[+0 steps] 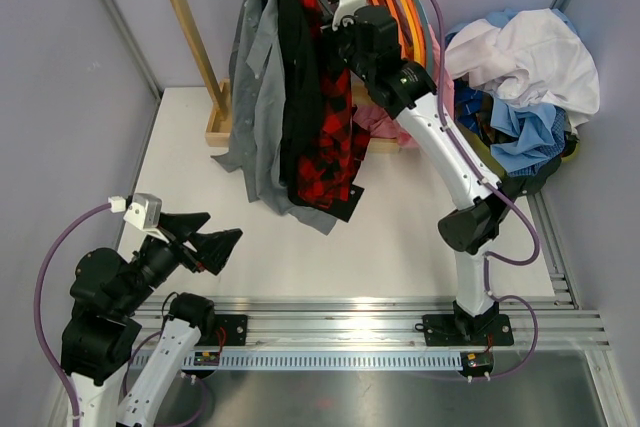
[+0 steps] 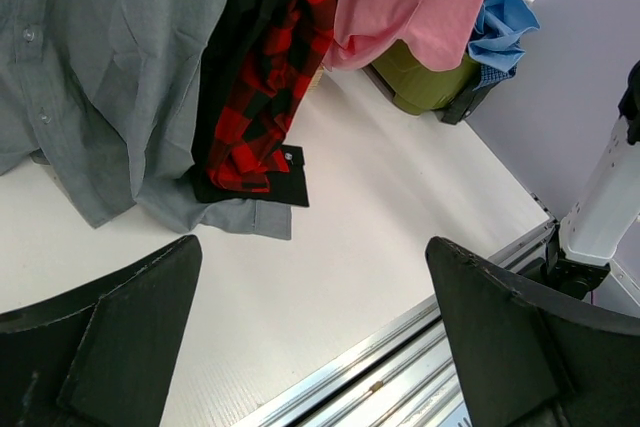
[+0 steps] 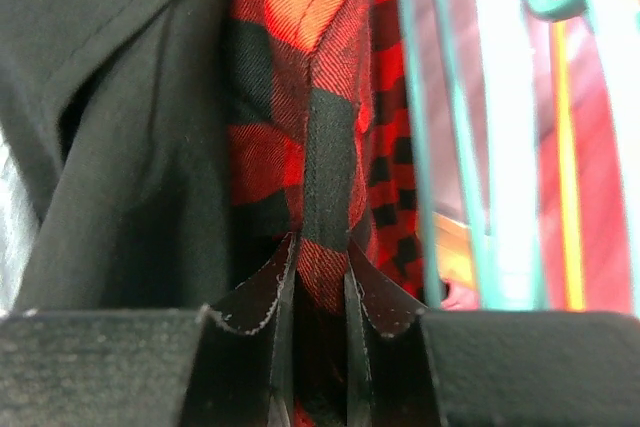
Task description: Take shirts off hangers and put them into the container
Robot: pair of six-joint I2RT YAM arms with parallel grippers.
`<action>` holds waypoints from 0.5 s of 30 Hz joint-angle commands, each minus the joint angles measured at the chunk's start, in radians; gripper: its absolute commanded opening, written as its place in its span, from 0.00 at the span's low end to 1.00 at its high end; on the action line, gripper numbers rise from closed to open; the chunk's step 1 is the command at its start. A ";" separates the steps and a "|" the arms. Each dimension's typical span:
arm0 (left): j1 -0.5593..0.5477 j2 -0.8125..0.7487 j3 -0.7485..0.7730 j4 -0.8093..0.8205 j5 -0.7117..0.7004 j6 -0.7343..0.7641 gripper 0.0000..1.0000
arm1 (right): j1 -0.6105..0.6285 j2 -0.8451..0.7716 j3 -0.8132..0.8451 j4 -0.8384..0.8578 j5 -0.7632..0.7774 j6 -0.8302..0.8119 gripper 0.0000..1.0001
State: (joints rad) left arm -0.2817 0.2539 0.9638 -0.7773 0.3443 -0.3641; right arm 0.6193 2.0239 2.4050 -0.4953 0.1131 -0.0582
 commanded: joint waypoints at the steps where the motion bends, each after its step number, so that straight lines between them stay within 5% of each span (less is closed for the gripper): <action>1: -0.005 -0.008 0.018 0.007 0.010 0.005 0.99 | -0.009 -0.064 -0.012 0.051 -0.187 0.043 0.00; 8: -0.005 -0.013 0.023 0.004 0.013 0.002 0.99 | -0.010 -0.056 0.013 0.035 -0.579 0.109 0.00; 15: -0.008 -0.013 0.027 -0.002 0.010 0.008 0.99 | -0.010 0.024 0.083 0.017 -0.776 0.153 0.00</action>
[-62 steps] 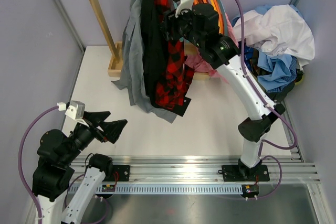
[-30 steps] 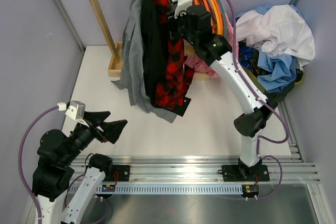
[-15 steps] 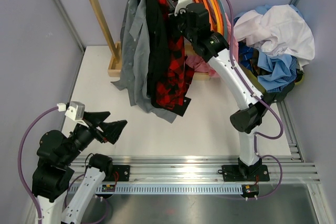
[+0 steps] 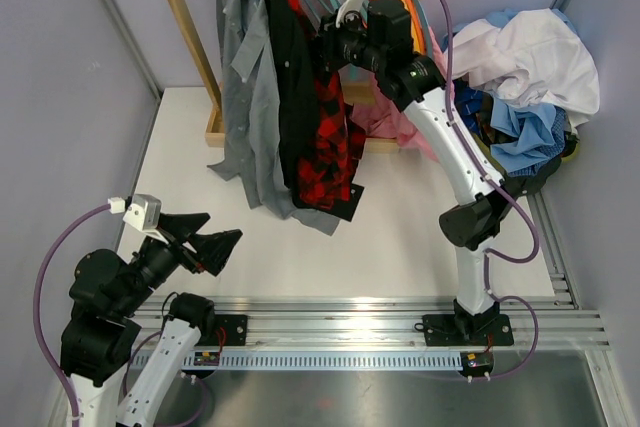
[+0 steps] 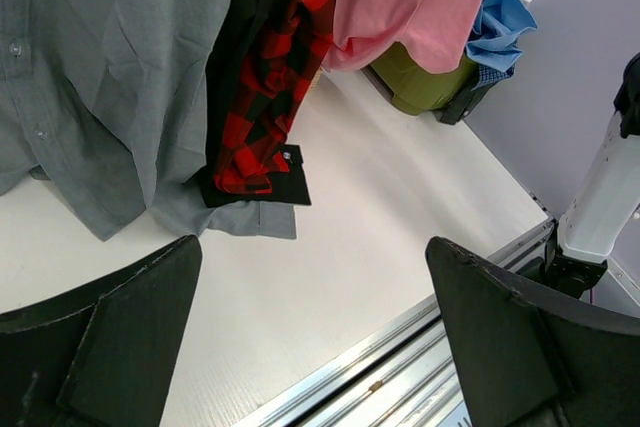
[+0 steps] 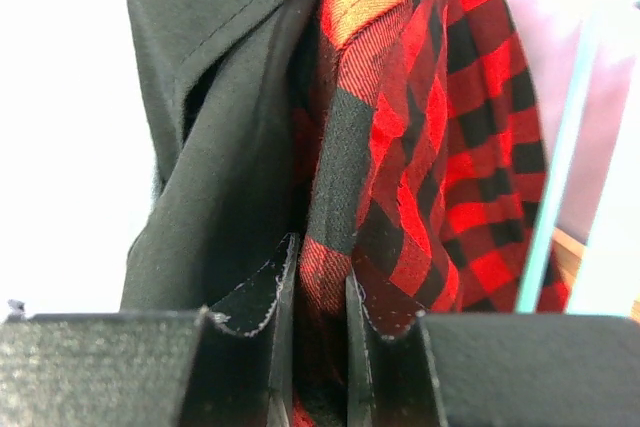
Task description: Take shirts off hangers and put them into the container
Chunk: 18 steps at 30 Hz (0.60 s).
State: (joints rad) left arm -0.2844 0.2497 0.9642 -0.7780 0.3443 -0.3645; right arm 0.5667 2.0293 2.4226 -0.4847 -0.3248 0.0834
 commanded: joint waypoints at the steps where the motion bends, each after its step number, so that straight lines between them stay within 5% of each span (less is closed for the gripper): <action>1: -0.006 -0.009 0.027 -0.003 0.010 0.009 0.99 | 0.045 0.025 0.070 0.002 -0.339 0.013 0.00; 10: -0.009 -0.009 0.022 0.000 0.009 0.016 0.99 | 0.047 -0.030 0.018 -0.006 -0.274 -0.028 0.00; 11: -0.009 -0.009 0.022 -0.001 0.007 0.018 0.99 | 0.050 -0.046 -0.008 0.000 -0.202 -0.030 0.00; 14: -0.009 -0.007 0.021 0.005 0.005 0.013 0.99 | 0.079 -0.138 -0.141 0.108 0.395 -0.059 0.00; 18: -0.009 -0.004 0.019 0.006 0.002 0.015 0.99 | 0.093 -0.236 -0.267 0.290 0.579 -0.120 0.00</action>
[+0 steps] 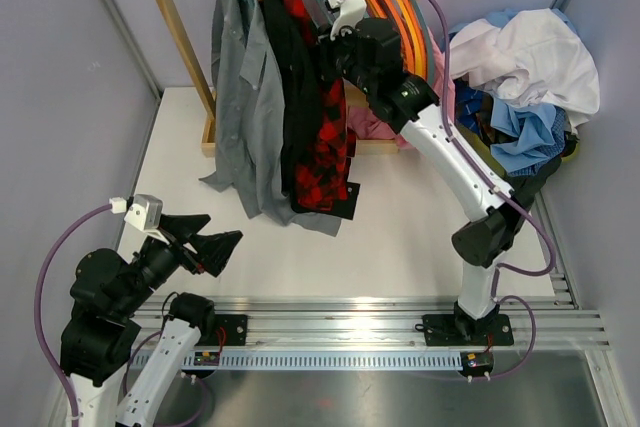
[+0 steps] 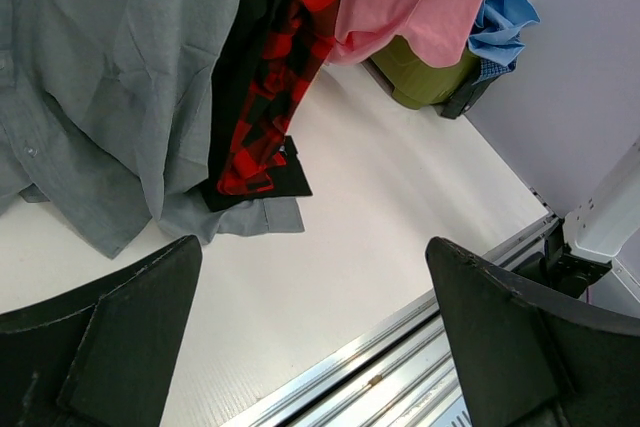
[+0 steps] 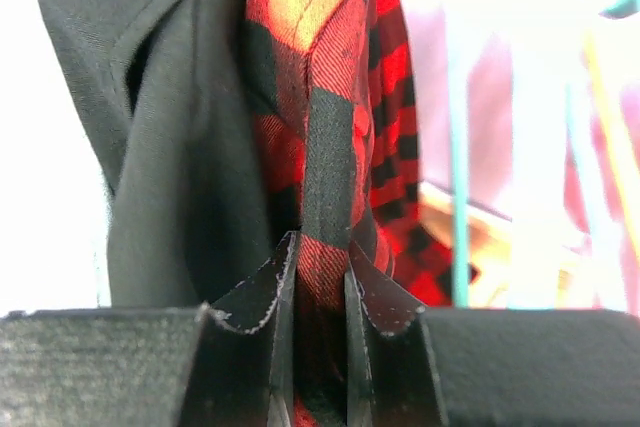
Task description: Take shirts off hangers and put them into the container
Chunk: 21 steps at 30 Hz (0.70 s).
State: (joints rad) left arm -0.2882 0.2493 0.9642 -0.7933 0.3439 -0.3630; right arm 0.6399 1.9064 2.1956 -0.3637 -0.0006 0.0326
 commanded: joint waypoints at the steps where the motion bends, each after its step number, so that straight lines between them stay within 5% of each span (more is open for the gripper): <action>1: -0.005 -0.002 0.018 0.029 0.001 0.013 0.99 | 0.020 -0.131 -0.052 0.186 0.257 -0.077 0.00; 12: -0.005 -0.005 0.010 0.034 -0.008 0.016 0.99 | 0.017 -0.300 -0.396 0.722 0.208 -0.085 0.00; 21: -0.003 -0.005 0.005 0.046 -0.020 0.027 0.99 | 0.015 -0.375 -0.487 0.845 0.103 -0.080 0.00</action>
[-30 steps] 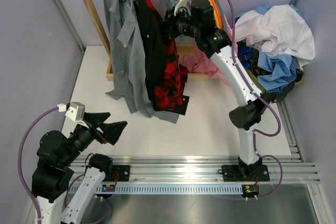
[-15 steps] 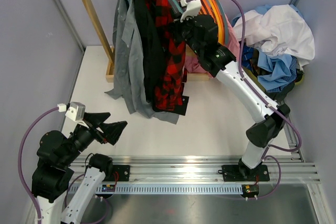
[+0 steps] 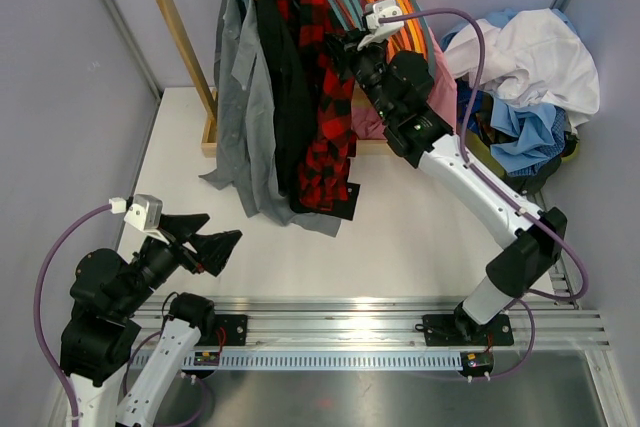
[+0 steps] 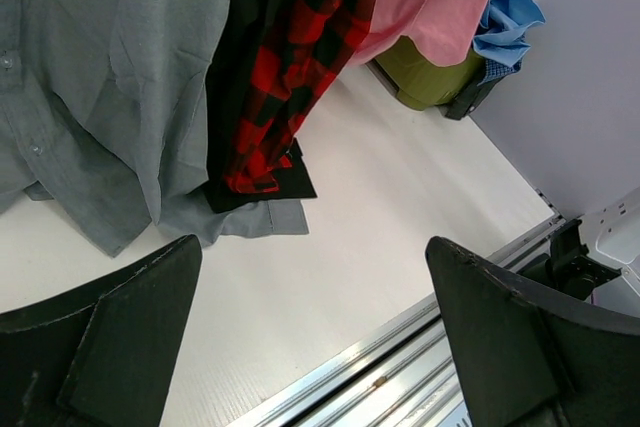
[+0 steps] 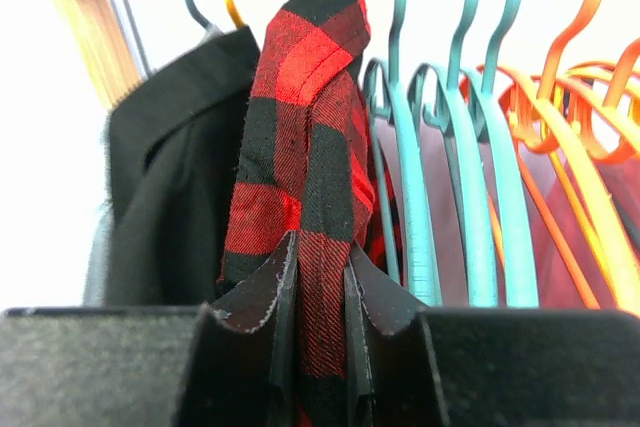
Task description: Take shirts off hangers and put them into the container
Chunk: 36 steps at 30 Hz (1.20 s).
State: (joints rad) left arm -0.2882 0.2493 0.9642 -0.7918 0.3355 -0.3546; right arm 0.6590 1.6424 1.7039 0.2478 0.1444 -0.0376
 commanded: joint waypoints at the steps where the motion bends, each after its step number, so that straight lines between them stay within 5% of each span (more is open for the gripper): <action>1: -0.005 -0.005 0.005 0.045 -0.012 0.020 0.99 | -0.004 -0.122 -0.007 0.226 -0.043 -0.013 0.00; 4: -0.005 -0.008 0.007 0.039 -0.016 0.023 0.99 | -0.002 -0.199 -0.064 0.176 -0.066 -0.016 0.00; 12: -0.003 -0.021 -0.031 0.117 0.068 0.009 0.99 | 0.117 -0.482 -0.081 -0.655 0.044 -0.008 0.00; 16: -0.005 0.002 -0.032 0.173 0.141 0.005 0.99 | 0.215 -0.601 -0.124 -1.069 0.130 0.140 0.00; 20: -0.003 0.007 -0.038 0.242 0.207 0.003 0.99 | 0.272 -0.665 -0.196 -1.296 0.123 0.269 0.00; 24: -0.003 0.018 -0.068 0.353 0.308 -0.003 0.99 | 0.310 -0.730 -0.254 -1.386 -0.015 0.314 0.00; 31: -0.003 0.102 -0.232 0.742 0.401 -0.087 0.99 | 0.321 -0.768 -0.305 -1.293 -0.452 0.216 0.00; 36: -0.003 0.264 -0.306 0.971 0.644 -0.200 0.99 | 0.321 -0.809 -0.339 -1.187 -0.664 0.157 0.00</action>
State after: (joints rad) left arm -0.2882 0.4397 0.6857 -0.0761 0.7769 -0.4610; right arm 0.9634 0.8673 1.3705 -1.0672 -0.2584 0.1638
